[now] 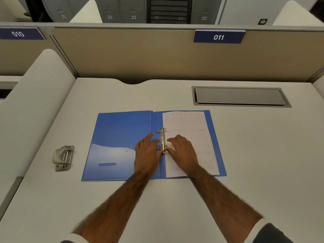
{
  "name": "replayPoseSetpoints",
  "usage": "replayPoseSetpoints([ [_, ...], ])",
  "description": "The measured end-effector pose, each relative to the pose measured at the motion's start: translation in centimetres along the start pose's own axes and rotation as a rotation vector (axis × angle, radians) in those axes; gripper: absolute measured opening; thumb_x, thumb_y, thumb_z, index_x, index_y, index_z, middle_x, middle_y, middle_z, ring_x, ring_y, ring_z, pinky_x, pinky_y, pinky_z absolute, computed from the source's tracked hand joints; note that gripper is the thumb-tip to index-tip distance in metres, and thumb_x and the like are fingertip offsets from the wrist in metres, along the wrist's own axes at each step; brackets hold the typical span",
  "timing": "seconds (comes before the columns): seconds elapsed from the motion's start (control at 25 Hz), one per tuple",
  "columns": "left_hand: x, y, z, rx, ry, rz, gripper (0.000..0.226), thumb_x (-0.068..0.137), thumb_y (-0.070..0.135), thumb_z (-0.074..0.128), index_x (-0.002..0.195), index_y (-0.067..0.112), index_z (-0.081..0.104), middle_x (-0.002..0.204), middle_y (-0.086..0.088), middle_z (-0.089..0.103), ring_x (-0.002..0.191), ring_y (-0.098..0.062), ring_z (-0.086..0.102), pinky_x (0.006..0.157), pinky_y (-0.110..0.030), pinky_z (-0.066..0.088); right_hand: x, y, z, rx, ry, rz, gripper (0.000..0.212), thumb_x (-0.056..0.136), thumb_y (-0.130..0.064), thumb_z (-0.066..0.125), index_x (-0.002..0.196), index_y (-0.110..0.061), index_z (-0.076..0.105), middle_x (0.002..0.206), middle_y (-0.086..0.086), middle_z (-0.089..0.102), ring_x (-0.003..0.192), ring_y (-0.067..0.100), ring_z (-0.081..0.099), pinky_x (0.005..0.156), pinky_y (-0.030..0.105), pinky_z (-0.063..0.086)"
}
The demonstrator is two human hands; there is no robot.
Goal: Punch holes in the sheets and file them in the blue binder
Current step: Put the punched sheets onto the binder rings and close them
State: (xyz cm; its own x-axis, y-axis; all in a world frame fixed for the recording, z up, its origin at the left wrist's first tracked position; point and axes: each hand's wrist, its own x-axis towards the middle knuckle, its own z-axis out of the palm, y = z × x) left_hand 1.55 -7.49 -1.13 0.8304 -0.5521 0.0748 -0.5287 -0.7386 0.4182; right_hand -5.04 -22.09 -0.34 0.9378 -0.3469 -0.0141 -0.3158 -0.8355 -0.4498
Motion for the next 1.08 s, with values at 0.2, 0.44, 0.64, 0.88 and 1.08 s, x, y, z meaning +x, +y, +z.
replayPoseSetpoints([
  [0.2,-3.2,3.9,1.7,0.152,-0.176,0.425,0.046,0.097,0.037,0.059,0.14,0.022,0.053,0.149,-0.004,0.051,0.14,-0.028,0.044,0.117,-0.048,0.028,-3.1,3.8,-3.8,0.023,0.225,0.519,0.044,0.096,-0.041,0.058,0.13,-0.012,0.057,0.128,0.012,0.06,0.118,0.029,0.056,0.1,0.042,0.047],
  [0.44,-3.6,3.4,2.9,0.173,-0.329,0.425,0.046,0.102,0.041,0.046,0.143,0.021,0.051,0.152,0.0,0.048,0.14,-0.02,0.041,0.12,-0.04,0.023,-5.6,6.4,-5.0,0.051,0.056,0.786,0.057,0.091,-0.049,0.063,0.127,-0.006,0.052,0.125,0.015,0.053,0.119,0.031,0.051,0.095,0.046,0.049],
  [0.64,-3.8,3.8,2.6,0.091,-0.366,0.351,0.048,0.104,0.04,0.043,0.148,0.022,0.045,0.158,0.004,0.039,0.147,-0.018,0.032,0.121,-0.034,0.022,-4.8,5.6,-4.7,0.063,0.038,0.778,0.059,0.089,-0.053,0.063,0.125,-0.007,0.052,0.126,0.015,0.051,0.119,0.031,0.051,0.096,0.046,0.05],
  [0.88,-4.1,4.2,2.2,0.069,-0.406,0.294,0.049,0.105,0.041,0.039,0.151,0.023,0.041,0.16,0.006,0.034,0.15,-0.016,0.027,0.122,-0.032,0.019,-2.6,6.0,-4.6,0.53,0.03,0.753,0.052,0.09,-0.059,0.058,0.093,-0.007,0.06,0.094,0.007,0.065,0.085,0.024,0.066,0.072,0.036,0.056],
  [1.08,-4.0,4.1,1.9,0.053,-0.403,0.307,0.049,0.105,0.04,0.04,0.151,0.022,0.041,0.16,0.005,0.035,0.149,-0.016,0.027,0.121,-0.032,0.019,-0.6,7.2,-7.6,0.877,0.052,0.796,0.038,0.091,-0.045,0.065,0.095,-0.007,0.066,0.095,0.007,0.071,0.086,0.026,0.067,0.078,0.039,0.055],
])
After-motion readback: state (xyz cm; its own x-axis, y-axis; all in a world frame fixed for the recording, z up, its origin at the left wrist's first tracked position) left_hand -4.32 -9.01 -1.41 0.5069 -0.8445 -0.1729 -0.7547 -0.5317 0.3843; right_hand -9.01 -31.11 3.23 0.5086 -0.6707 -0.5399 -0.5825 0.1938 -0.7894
